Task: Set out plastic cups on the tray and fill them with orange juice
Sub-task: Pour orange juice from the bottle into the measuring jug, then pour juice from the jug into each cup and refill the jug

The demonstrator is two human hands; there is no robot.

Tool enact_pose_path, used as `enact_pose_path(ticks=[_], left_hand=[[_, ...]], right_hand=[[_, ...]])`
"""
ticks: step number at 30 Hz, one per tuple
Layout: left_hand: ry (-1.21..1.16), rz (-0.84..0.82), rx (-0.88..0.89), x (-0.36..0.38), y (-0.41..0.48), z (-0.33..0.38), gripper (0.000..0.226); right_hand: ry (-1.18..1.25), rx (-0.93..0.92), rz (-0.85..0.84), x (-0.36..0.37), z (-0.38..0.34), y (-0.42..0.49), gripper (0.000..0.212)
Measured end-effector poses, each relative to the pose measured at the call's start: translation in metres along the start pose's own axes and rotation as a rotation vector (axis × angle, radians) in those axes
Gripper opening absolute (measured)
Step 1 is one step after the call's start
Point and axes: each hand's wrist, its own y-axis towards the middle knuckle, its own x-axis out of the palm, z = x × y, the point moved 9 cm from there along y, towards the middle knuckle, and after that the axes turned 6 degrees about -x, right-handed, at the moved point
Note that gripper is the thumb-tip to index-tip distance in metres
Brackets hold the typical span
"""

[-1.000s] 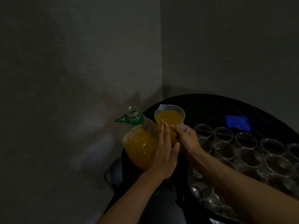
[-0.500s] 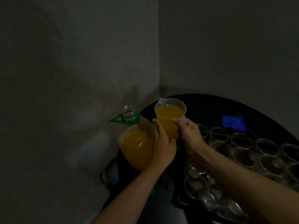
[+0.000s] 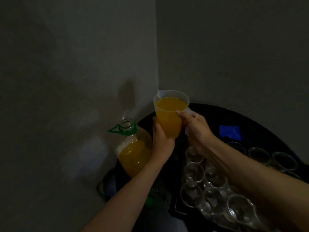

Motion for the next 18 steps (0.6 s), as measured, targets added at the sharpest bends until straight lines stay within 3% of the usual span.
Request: enact_pose_path(ticks=[2, 6, 11, 18], left_hand=[[-0.02, 0.002, 0.016, 0.001, -0.004, 0.008, 0.097], [-0.096, -0.015, 0.045, 0.008, -0.018, 0.026, 0.095], [-0.175, -0.019, 0.068, 0.022, -0.033, 0.048, 0.095], [-0.191, -0.152, 0.044, 0.061, -0.048, 0.061, 0.093]], right_hand=[[-0.011, -0.006, -0.053, -0.001, -0.012, -0.002, 0.045], [-0.015, -0.06, -0.098, -0.012, -0.035, -0.006, 0.018], [-0.064, -0.089, -0.1, -0.04, -0.063, -0.015, 0.031], [-0.09, -0.102, -0.142, -0.081, -0.093, -0.031, 0.024]])
